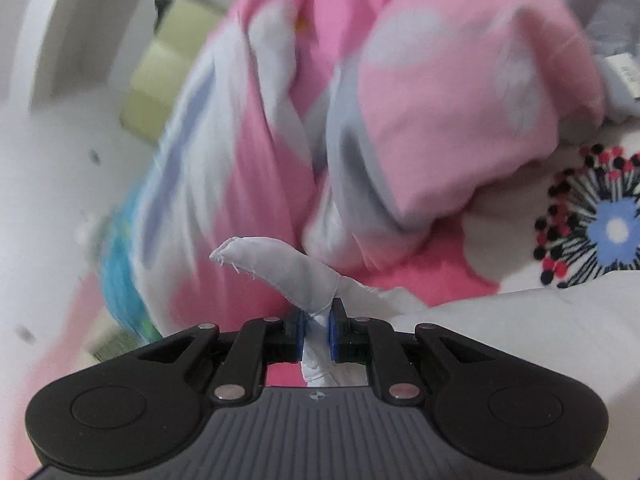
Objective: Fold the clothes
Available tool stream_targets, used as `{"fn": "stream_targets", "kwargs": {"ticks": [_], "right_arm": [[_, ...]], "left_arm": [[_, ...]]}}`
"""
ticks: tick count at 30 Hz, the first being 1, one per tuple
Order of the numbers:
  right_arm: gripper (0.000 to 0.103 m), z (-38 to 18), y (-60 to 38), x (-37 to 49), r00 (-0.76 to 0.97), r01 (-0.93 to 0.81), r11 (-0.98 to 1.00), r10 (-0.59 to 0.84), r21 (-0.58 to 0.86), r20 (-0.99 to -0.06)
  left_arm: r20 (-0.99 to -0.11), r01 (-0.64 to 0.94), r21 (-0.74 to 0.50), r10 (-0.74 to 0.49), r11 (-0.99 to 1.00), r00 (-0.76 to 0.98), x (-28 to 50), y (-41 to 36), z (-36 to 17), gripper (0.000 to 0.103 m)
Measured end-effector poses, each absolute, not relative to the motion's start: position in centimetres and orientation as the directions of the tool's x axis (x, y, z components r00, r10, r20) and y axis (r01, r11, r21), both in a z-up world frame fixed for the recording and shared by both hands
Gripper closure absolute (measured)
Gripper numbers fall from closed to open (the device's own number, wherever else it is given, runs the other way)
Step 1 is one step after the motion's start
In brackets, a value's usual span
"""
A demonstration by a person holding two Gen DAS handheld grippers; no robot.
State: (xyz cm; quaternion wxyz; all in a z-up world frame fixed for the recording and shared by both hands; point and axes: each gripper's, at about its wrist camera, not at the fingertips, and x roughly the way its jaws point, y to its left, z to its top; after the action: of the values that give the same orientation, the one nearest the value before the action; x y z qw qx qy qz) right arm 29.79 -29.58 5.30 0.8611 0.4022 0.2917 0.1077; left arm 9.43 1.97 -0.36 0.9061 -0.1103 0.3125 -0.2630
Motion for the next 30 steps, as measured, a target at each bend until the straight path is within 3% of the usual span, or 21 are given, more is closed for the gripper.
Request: {"fn": "stream_targets", "kwargs": {"ticks": [3,5,7,9,12,15,16,22,30], "right_arm": [[0.085,4.1,-26.5,31.9,0.727,0.044,0.778,0.404,0.626,-0.555],[0.067,3.3,-24.4,32.9,0.673,0.012,0.853,0.379,0.522,-0.635],[0.062,3.2,-21.8,33.3,0.641,-0.069,0.931,0.317,0.358,-0.699],[0.055,4.4,-19.9,32.6,0.654,-0.166,0.965,0.26,0.201,-0.71],[0.054,7.3,-19.1,30.3,0.71,-0.287,0.955,0.269,0.081,-0.651],[0.044,10.5,-21.8,29.2,0.775,-0.276,0.948,0.317,0.159,-0.546],[0.044,10.6,-23.0,29.7,0.779,-0.23,0.953,0.301,0.196,-0.549],[0.044,6.5,-28.2,34.0,0.676,0.016,0.93,0.26,0.366,-0.69],[0.043,2.9,-29.1,38.4,0.566,0.147,0.86,0.332,0.488,-0.755]], "left_arm": [[-0.509,0.408,-0.363,-0.545,0.838,0.666,9.5,2.0,-0.4,0.063],[-0.508,0.407,-0.367,-0.547,0.836,0.666,9.5,2.0,-0.4,0.063],[-0.507,0.407,-0.37,-0.548,0.835,0.665,9.5,2.1,-0.4,0.063],[-0.506,0.407,-0.372,-0.55,0.834,0.664,9.5,2.1,-0.4,0.063],[-0.507,0.408,-0.371,-0.55,0.835,0.664,9.5,2.1,-0.4,0.063],[-0.509,0.409,-0.366,-0.548,0.836,0.664,9.5,2.0,-0.4,0.063],[-0.509,0.409,-0.366,-0.547,0.836,0.664,9.4,2.0,-0.4,0.063],[-0.509,0.41,-0.367,-0.549,0.835,0.662,9.4,1.9,-0.4,0.062],[-0.507,0.415,-0.384,-0.563,0.825,0.652,9.6,2.0,-0.6,0.06]]}}
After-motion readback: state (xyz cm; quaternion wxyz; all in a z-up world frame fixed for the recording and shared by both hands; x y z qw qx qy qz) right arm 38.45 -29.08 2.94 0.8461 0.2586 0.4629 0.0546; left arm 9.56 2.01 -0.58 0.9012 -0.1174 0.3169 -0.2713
